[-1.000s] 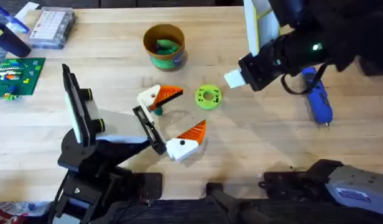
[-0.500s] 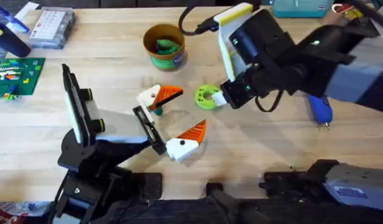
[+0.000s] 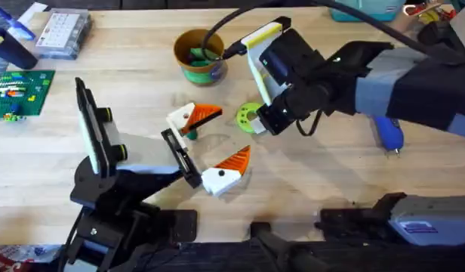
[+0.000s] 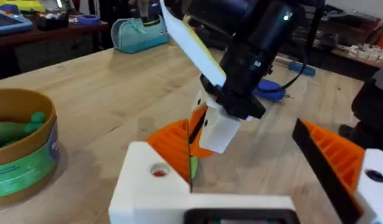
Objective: Pick up the gripper from the table and insert it into the empty holder that is missing its gripper. Then pick up a screw, insert it into the mounting hole, and use the screwdriver to tighten it. Finally, clean up the table by picking up the vegetable and placing it into the bucket.
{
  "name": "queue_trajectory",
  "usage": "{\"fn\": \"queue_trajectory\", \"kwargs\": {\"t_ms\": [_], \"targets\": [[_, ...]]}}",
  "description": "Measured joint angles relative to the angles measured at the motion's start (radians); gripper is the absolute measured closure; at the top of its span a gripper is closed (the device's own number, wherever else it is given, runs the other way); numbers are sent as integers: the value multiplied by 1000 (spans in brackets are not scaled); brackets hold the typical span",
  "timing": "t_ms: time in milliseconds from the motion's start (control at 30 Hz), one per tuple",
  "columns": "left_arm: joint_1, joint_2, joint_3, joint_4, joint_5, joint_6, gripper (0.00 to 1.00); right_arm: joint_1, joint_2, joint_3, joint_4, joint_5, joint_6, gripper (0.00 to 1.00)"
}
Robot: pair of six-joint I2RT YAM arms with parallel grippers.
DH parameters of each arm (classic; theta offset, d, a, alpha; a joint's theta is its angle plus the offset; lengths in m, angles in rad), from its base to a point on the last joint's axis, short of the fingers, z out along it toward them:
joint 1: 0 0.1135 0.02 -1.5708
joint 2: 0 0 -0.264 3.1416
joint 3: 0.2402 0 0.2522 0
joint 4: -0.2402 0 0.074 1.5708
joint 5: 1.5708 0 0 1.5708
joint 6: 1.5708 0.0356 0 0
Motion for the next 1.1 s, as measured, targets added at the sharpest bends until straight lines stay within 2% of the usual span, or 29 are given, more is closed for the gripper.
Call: {"fn": "queue_trajectory", "kwargs": {"t_ms": [800,867,967,1100], "targets": [[0,0,0,0,0,0,6,5,51,0,18,15,-12,742],[0,0,0,0,0,0,6,5,51,0,18,17,-14,785],[0,0,0,0,0,0,6,4,51,0,18,24,-17,968],[0,0,0,0,0,0,6,4,51,0,18,26,-17,997]]}}
